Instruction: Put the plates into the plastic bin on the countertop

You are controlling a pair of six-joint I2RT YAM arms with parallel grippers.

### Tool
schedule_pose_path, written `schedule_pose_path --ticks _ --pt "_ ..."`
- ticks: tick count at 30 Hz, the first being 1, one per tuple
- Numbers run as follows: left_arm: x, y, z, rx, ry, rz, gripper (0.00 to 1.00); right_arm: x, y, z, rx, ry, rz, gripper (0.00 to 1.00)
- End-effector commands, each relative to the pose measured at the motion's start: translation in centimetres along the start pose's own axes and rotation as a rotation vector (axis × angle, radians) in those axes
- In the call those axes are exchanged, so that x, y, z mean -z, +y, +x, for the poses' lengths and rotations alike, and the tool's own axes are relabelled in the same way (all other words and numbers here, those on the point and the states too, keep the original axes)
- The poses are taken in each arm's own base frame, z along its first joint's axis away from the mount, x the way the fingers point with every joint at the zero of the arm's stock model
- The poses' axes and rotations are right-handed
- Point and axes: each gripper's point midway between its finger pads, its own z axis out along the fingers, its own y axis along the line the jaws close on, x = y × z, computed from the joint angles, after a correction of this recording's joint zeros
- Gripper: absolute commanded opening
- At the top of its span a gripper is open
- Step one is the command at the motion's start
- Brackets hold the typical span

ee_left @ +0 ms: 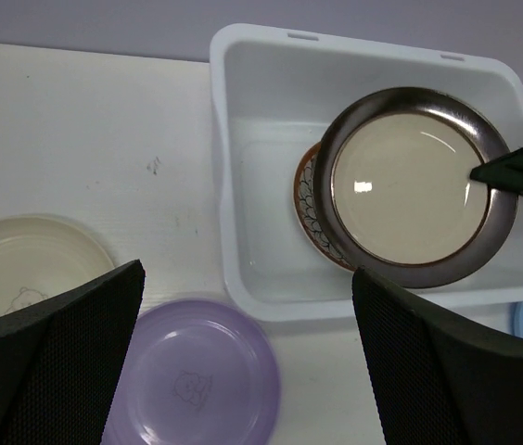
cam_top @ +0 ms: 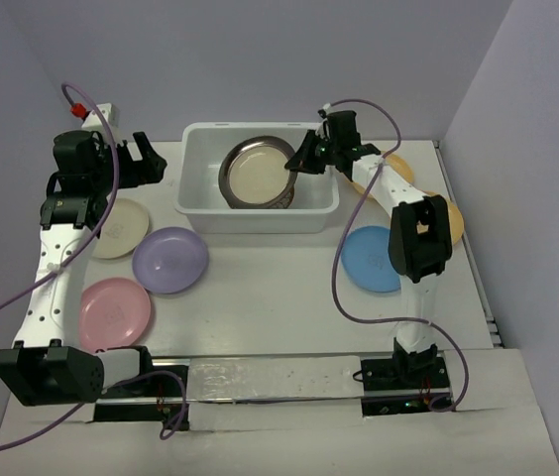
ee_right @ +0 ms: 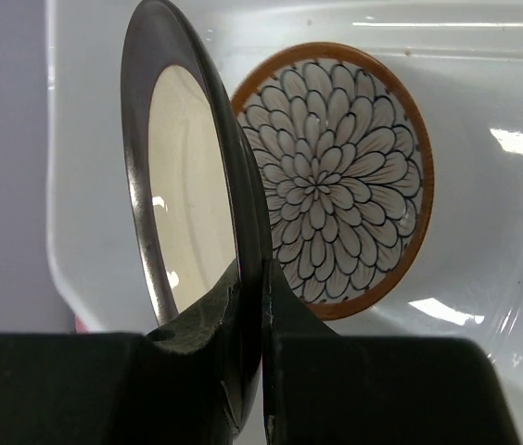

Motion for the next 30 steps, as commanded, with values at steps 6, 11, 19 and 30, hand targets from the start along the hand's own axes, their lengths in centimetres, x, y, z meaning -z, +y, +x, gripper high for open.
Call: schedule_pose_path --ticks 6,11,19,30 --pt "0.8 0.6 -1.1 0.015 -0.051 -0.029 0.99 -0.6 4.0 -4.8 0.03 -0.12 -0.129 0.0" --pt "1.0 1.1 -0.7 0.008 -0.037 -0.041 0.99 -2.2 2.7 -4.8 0.04 -0.108 -0.103 0.0" --pt "0.8 1.9 -0.6 0.009 -0.033 -0.052 0.99 -4.1 -0.5 -2.5 -0.051 -0.021 -0.006 0.0" --pt "0.7 2.8 -0.3 0.014 -0.019 -0.059 0.99 -3.8 -4.1 -0.5 -0.04 0.028 0.18 0.27"
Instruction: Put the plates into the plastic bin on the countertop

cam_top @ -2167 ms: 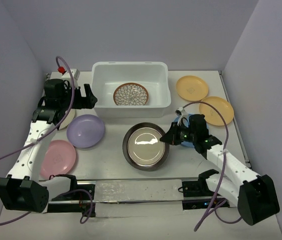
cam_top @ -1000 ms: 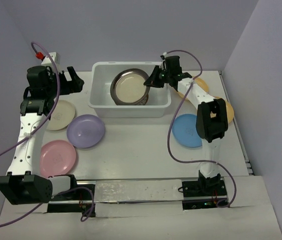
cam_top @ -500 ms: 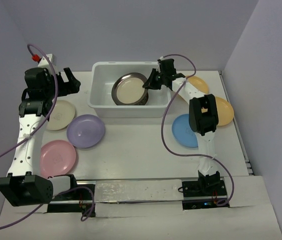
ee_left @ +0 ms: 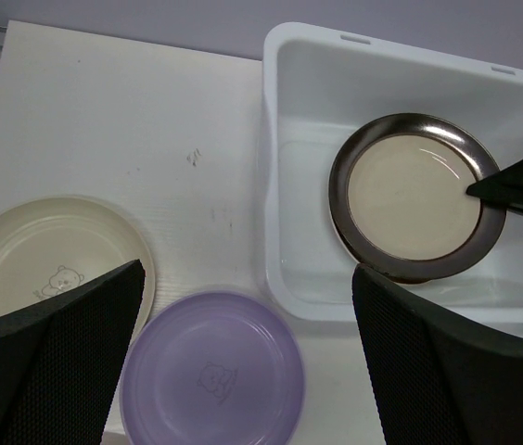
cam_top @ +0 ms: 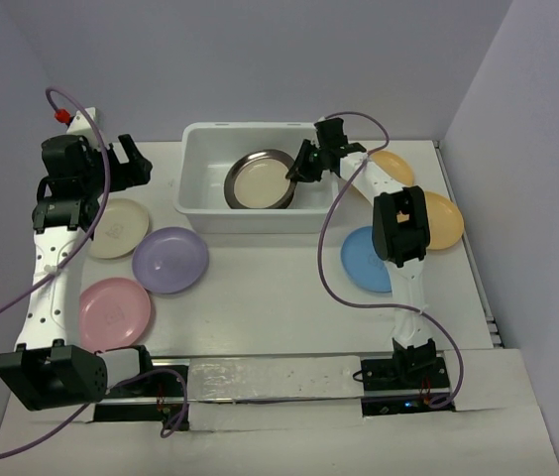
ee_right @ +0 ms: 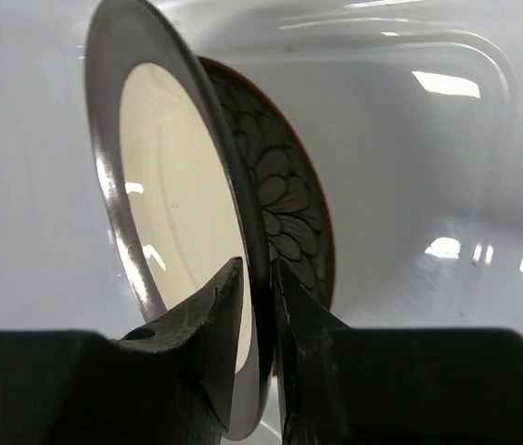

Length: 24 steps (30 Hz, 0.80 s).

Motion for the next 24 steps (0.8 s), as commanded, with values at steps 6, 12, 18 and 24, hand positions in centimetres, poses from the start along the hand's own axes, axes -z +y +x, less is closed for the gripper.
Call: schedule_pose_path --ticks 6,12,18,24 --pt "-0.2 0.2 -0.5 -0.002 -0.014 0.017 0.99 1.2 -0.7 -0.6 0.061 -0.036 0.117 0.36" --pt "-0.2 0.4 -0.3 0.001 -0.013 0.017 0.99 0.7 -0.9 -0.8 0.108 -0.062 0.178 0.54" --pt "0.0 0.6 -0.4 -0.008 -0.013 0.005 0.99 0.0 -1.5 -0.4 0.151 -0.068 0.23 0.71" --pt "0.1 0.8 -0.1 -0.005 -0.008 0.001 0.99 -0.8 -0.7 0.1 0.178 -0.06 0.212 0.78"
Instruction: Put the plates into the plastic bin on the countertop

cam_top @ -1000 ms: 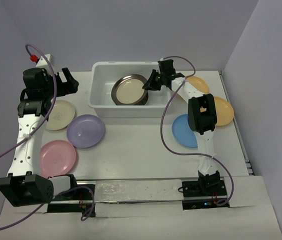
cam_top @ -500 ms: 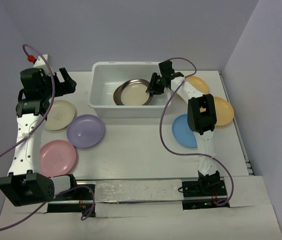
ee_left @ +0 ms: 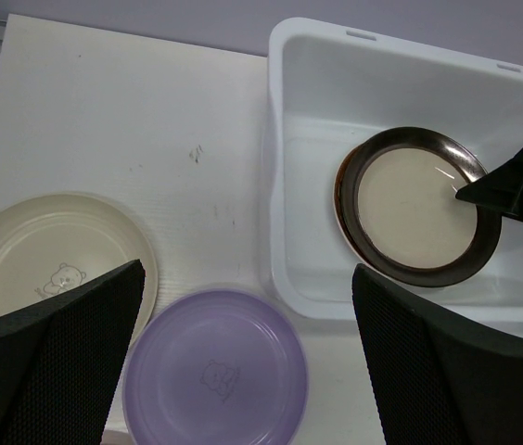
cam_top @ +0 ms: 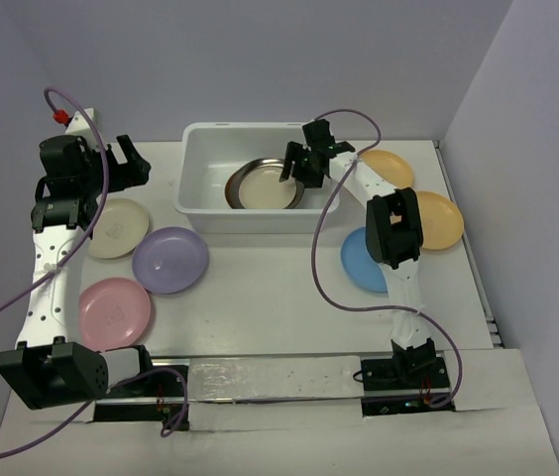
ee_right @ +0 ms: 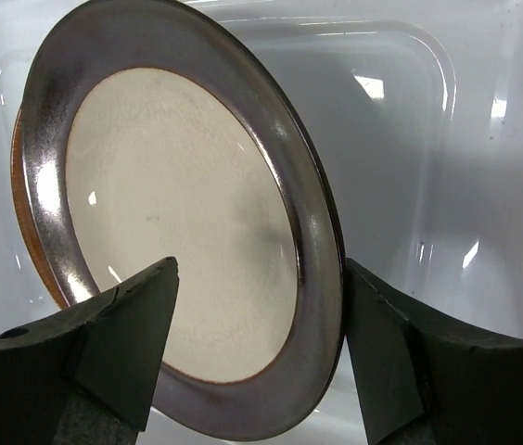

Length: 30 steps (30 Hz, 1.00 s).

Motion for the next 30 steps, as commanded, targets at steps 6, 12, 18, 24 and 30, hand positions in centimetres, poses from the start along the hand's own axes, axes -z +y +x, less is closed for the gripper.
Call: schedule_pose_path --ticks 6,12,18,24,30 --pt "0.1 0.4 0.0 -0.007 -0.001 0.002 0.99 -0.9 1.2 -0.4 0.091 -0.04 0.03 0.89" --pt "-0.1 0.3 0.1 -0.003 -0.001 0.009 0.99 -1.3 1.8 0.2 0.147 -0.057 0.071 0.95" --pt "-0.2 0.4 0.4 0.003 0.002 0.012 0.99 -1.4 3.0 0.7 0.209 -0.061 0.074 0.99" --pt "-0.2 0.4 0.7 0.007 0.004 0.017 0.99 -1.2 3.3 0.8 0.225 -0.062 0.067 1.0" --pt "-0.5 0.5 0.8 0.01 0.008 0.018 0.99 -1.5 4.8 1.8 0.29 -0.044 0.046 1.0"
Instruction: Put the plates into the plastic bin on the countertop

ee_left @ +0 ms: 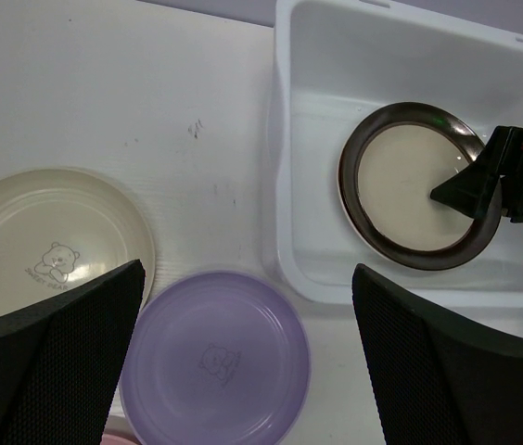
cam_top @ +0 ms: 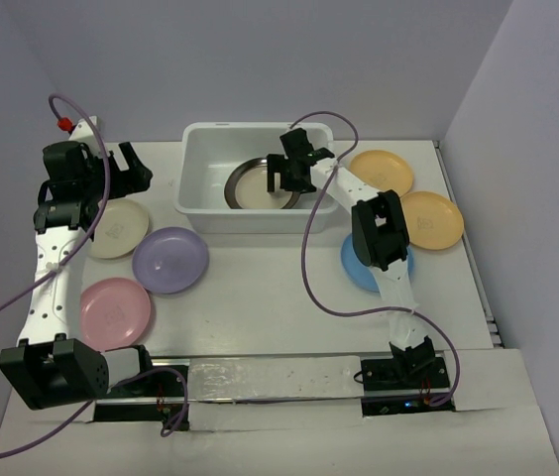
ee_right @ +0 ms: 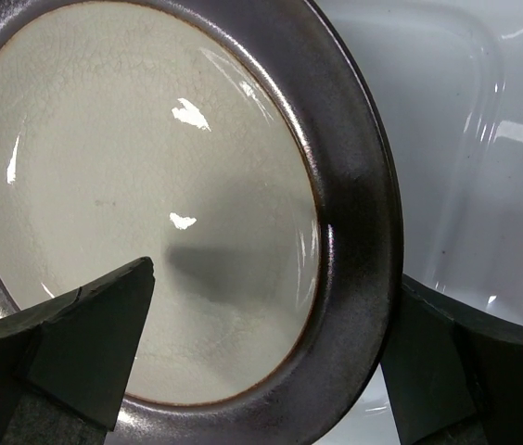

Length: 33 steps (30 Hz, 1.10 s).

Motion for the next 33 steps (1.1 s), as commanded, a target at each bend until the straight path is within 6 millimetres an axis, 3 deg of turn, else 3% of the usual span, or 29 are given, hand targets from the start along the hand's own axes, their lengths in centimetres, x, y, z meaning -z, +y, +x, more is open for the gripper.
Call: schedule_pose_path --ticks 1,9,13,17,25,28,31,33 --pt "-0.1 -0.1 -1.2 -0.005 -0.041 0.018 0.99 0.9 3.8 -1.5 0.076 -0.057 -0.063 1.0" --pt "-0.2 -0.1 -1.7 -0.001 -0.045 0.02 0.99 0.4 5.0 0.8 0.152 -0.009 -0.059 1.0" --pt "-0.3 0.0 -1.6 -0.004 -0.041 0.02 0.99 0.4 4.3 1.0 0.161 -0.009 -0.03 1.0" --pt "-0.5 0.4 -1.5 -0.007 -0.033 0.004 0.99 1.6 4.0 0.6 0.2 -0.005 -0.023 1.0" --pt "-0.9 3.0 -1.2 -0.028 0.063 -0.066 0.99 8.5 3.8 -4.5 0.262 -0.126 -0.048 1.0" --pt "-0.7 4.4 -0.3 -0.02 0.106 -0.044 0.98 12.1 4.0 -7.3 0.304 -0.207 -0.071 1.0" --pt "-0.7 5.7 0.2 -0.032 0.148 -0.038 0.96 15.2 4.8 -9.0 0.338 -0.271 -0.106 1.0" --pt "-1.2 6.6 1.6 -0.059 0.221 -0.045 0.93 17.5 5.3 -10.0 0.349 -0.318 -0.133 1.0"
